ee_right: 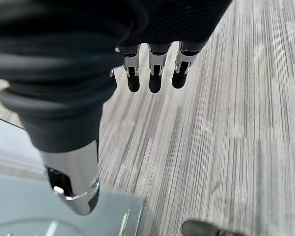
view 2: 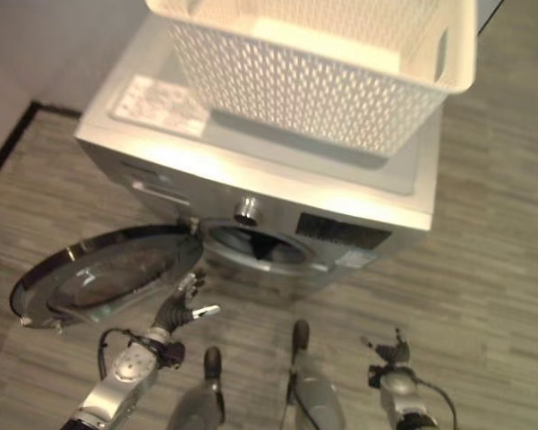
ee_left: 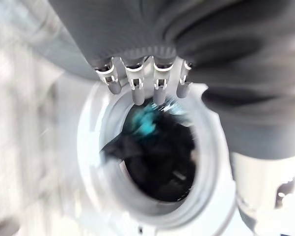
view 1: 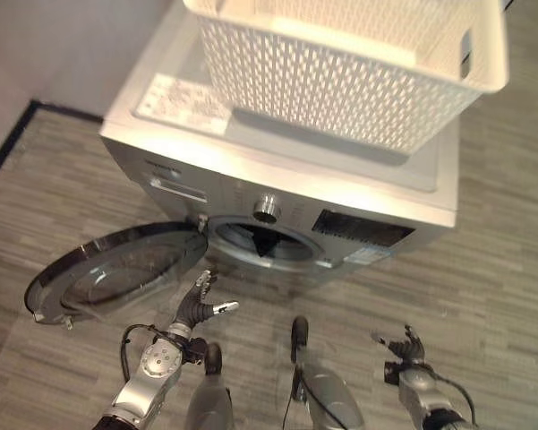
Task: Grab the laundry basket,head to the washer,open it,put in the laundry and shut it.
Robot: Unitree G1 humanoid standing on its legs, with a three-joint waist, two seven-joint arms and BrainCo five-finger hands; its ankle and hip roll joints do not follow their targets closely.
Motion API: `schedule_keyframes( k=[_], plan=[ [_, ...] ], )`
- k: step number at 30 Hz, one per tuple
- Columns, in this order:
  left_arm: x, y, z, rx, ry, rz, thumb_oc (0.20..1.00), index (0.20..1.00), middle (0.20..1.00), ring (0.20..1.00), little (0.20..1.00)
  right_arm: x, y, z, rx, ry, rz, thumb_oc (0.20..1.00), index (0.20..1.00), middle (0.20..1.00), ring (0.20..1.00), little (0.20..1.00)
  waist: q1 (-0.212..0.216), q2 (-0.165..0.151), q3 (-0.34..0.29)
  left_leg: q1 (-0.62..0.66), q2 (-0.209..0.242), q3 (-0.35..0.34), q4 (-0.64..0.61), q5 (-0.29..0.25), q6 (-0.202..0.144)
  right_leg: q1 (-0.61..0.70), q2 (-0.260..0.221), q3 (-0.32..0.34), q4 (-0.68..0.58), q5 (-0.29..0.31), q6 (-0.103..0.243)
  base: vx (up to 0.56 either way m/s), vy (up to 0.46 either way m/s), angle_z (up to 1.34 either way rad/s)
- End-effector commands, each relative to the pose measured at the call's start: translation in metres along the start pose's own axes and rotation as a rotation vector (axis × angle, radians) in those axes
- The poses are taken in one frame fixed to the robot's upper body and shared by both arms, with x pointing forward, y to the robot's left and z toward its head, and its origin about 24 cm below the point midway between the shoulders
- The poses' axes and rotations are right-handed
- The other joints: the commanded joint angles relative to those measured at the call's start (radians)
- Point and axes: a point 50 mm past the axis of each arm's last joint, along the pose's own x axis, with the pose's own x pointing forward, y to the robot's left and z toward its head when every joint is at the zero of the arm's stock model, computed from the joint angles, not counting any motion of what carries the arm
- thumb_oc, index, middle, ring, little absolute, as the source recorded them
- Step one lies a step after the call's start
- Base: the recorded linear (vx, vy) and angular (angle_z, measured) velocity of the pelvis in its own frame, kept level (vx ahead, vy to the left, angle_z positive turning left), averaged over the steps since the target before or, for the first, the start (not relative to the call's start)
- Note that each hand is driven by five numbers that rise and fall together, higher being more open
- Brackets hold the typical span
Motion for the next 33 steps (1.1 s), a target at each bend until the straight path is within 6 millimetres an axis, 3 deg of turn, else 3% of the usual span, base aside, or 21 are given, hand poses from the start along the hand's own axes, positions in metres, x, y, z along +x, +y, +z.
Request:
schedule_keyframes(
  k=[1,3,4,5,7,8,10,12,13,15,17,18,20,21,24,26,27,29,33],
  plan=[
    [0.001,0.001,0.01,0.076,-0.071,0.056,1.0,1.0,1.0,1.0,1.0,0.001,-0.013,-0.013,-0.078,0.06,-0.015,1.0,1.0,1.0,1.0,1.0,0.004,0.068,-0.073,0.016,-0.004,-0.05,0.018,-0.104,0.064,0.024,-0.062,-0.016,0.05,-0.092,0.081,-0.04,0.302,-0.28],
    [0.001,0.005,0.009,0.073,-0.065,0.077,1.0,1.0,1.0,1.0,1.0,0.001,-0.013,-0.019,-0.087,0.087,-0.013,1.0,1.0,1.0,1.0,1.0,0.009,0.072,-0.081,0.037,-0.019,-0.042,0.004,-0.104,0.075,0.028,-0.071,-0.015,0.052,-0.086,0.089,-0.08,0.179,-0.41],
    [0.0,0.017,0.008,0.091,-0.052,0.142,1.0,1.0,1.0,1.0,1.0,-0.001,-0.008,-0.025,-0.085,0.139,0.008,1.0,1.0,1.0,1.0,1.0,0.02,0.084,-0.088,0.074,-0.041,-0.022,-0.021,-0.102,0.097,0.005,-0.095,-0.035,0.098,-0.07,0.113,-0.25,0.27,-0.51],
    [0.0,0.029,0.009,0.123,-0.05,0.191,1.0,1.0,1.0,1.0,1.0,-0.001,0.0,-0.023,-0.092,0.147,0.032,1.0,1.0,1.0,1.0,1.0,0.04,0.103,-0.086,0.086,-0.043,0.002,-0.029,-0.09,0.11,-0.004,-0.114,-0.098,0.167,-0.088,0.119,-0.33,0.315,-0.58],
    [0.0,0.036,0.011,0.156,-0.056,0.217,1.0,1.0,1.0,1.0,1.0,-0.002,0.002,-0.025,-0.095,0.157,0.037,1.0,1.0,1.0,1.0,1.0,0.049,0.112,-0.081,0.094,-0.042,0.015,-0.028,-0.084,0.115,0.008,-0.129,-0.135,0.21,-0.116,0.113,-0.21,0.13,-1.25],
    [-0.002,0.046,0.01,0.201,-0.05,0.256,1.0,1.0,1.0,1.0,1.0,-0.003,0.003,-0.03,-0.093,0.177,0.046,1.0,1.0,1.0,1.0,1.0,0.06,0.12,-0.09,0.096,-0.043,0.021,-0.027,-0.073,0.129,0.042,-0.132,-0.145,0.294,-0.167,0.09,-0.22,0.091,-1.61],
    [-0.007,0.068,0.0,0.24,0.013,0.339,1.0,1.0,1.0,1.0,1.0,-0.006,0.003,-0.039,-0.091,0.213,0.06,1.0,1.0,1.0,1.0,1.0,0.086,0.109,-0.132,0.072,-0.055,0.013,-0.017,-0.046,0.142,0.131,-0.122,-0.097,0.384,-0.214,0.078,-0.26,0.013,-0.83],
    [-0.009,0.076,-0.002,0.256,0.03,0.365,1.0,1.0,1.0,1.0,1.0,-0.007,0.002,-0.043,-0.102,0.225,0.062,1.0,1.0,1.0,1.0,1.0,0.099,0.101,-0.147,0.061,-0.057,0.01,-0.01,-0.042,0.139,0.178,-0.124,-0.092,0.358,-0.215,0.081,-0.11,-0.092,-0.14],
    [-0.017,0.099,-0.005,0.318,0.072,0.451,1.0,1.0,1.0,1.0,1.0,-0.007,0.002,-0.042,-0.135,0.217,0.075,1.0,1.0,1.0,1.0,1.0,0.131,0.088,-0.168,0.052,-0.05,0.026,-0.004,-0.04,0.126,0.249,-0.148,-0.115,0.287,-0.242,0.082,-0.11,-0.135,-0.18],
    [-0.022,0.117,-0.008,0.381,0.113,0.511,1.0,1.0,1.0,1.0,1.0,-0.008,0.003,-0.044,-0.175,0.214,0.094,1.0,1.0,1.0,1.0,1.0,0.14,0.07,-0.185,0.032,-0.04,0.04,0.018,-0.03,0.104,0.287,-0.141,-0.135,0.179,-0.255,0.085,-0.09,-0.151,-0.3],
    [-0.021,0.129,-0.005,0.415,0.126,0.55,1.0,1.0,1.0,1.0,1.0,-0.008,0.003,-0.044,-0.193,0.204,0.104,1.0,1.0,1.0,1.0,1.0,0.135,0.068,-0.189,0.014,-0.023,0.041,0.021,-0.01,0.085,0.291,-0.12,-0.136,0.144,-0.259,0.082,-0.08,-0.149,-0.32],
    [-0.02,0.152,0.001,0.458,0.152,0.613,1.0,1.0,1.0,1.0,1.0,-0.009,-0.004,-0.048,-0.237,0.195,0.115,1.0,1.0,1.0,1.0,1.0,0.126,0.065,-0.196,0.014,0.0,0.046,0.004,0.014,0.06,0.312,-0.096,-0.148,0.105,-0.274,0.078,-0.11,-0.218,-0.14],
    [-0.014,0.182,0.015,0.512,0.177,0.69,1.0,1.0,1.0,1.0,1.0,-0.009,-0.01,-0.051,-0.262,0.193,0.12,1.0,1.0,1.0,1.0,1.0,0.105,0.066,-0.199,0.005,0.021,0.036,-0.016,0.046,0.043,0.326,-0.067,-0.161,0.078,-0.285,0.071,-0.08,-0.142,0.09],
    [-0.014,0.182,0.016,0.512,0.175,0.69,1.0,1.0,1.0,1.0,1.0,-0.009,-0.01,-0.051,-0.26,0.192,0.12,1.0,1.0,1.0,1.0,1.0,0.105,0.066,-0.2,0.0,0.021,0.034,-0.017,0.05,0.044,0.323,-0.066,-0.163,0.076,-0.281,0.07,-0.07,-0.084,0.26],
    [-0.003,0.213,0.039,0.596,0.19,0.764,1.0,1.0,1.0,1.0,1.0,-0.011,-0.016,-0.056,-0.292,0.204,0.134,1.0,1.0,1.0,1.0,1.0,0.085,0.067,-0.199,-0.029,0.037,0.034,-0.03,0.083,0.024,0.324,-0.046,-0.186,0.07,-0.289,0.06,-0.04,-0.066,0.32],
    [0.008,0.232,0.061,0.645,0.204,0.808,1.0,1.0,1.0,1.0,1.0,-0.012,-0.022,-0.061,-0.298,0.221,0.135,1.0,1.0,1.0,1.0,1.0,0.062,0.067,-0.194,-0.053,0.055,0.065,-0.02,0.092,0.013,0.328,-0.042,-0.214,0.074,-0.295,0.051,-0.01,-0.036,0.47],
    [0.008,0.232,0.062,0.645,0.202,0.808,1.0,1.0,1.0,1.0,1.0,-0.012,-0.022,-0.061,-0.295,0.221,0.135,1.0,1.0,1.0,1.0,1.0,0.062,0.067,-0.195,-0.058,0.054,0.064,-0.019,0.095,0.014,0.326,-0.042,-0.216,0.073,-0.292,0.051,0.01,-0.005,0.59],
    [0.012,0.25,0.071,0.705,0.272,0.809,1.0,1.0,1.0,1.0,1.0,-0.012,-0.026,-0.063,-0.298,0.23,0.138,1.0,1.0,1.0,1.0,1.0,0.047,0.07,-0.194,-0.062,0.06,0.082,-0.015,0.097,0.01,0.329,-0.043,-0.224,0.072,-0.288,0.053,0.03,0.023,0.31],
    [0.017,0.281,0.101,0.742,0.412,0.813,1.0,1.0,1.0,1.0,1.0,-0.006,-0.029,-0.051,-0.313,0.19,0.143,1.0,1.0,1.0,1.0,1.0,0.013,0.073,-0.178,-0.109,0.067,0.105,-0.004,0.101,0.01,0.281,-0.056,-0.22,0.092,-0.275,0.057,0.02,0.065,0.08]
  ],
)
